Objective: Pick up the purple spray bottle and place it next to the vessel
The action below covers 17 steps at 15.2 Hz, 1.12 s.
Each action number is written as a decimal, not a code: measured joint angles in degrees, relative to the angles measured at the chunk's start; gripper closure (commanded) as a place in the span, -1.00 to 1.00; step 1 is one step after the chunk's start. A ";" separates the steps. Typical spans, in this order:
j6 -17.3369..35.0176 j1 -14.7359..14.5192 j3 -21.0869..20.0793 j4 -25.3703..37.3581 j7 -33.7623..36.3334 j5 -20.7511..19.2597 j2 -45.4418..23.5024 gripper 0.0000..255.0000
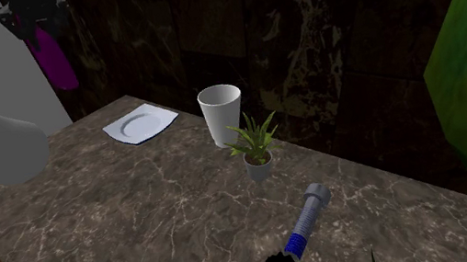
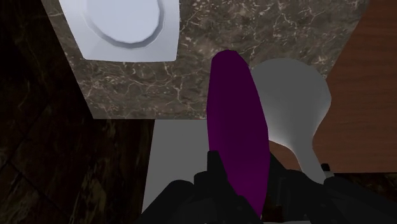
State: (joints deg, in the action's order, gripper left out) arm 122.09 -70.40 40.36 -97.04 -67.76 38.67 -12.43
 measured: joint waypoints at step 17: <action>8.72 0.95 -2.27 -7.81 -8.35 7.45 -3.85 1.00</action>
State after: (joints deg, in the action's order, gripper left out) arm 130.81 -69.45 38.09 -104.85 -76.10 46.12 -16.28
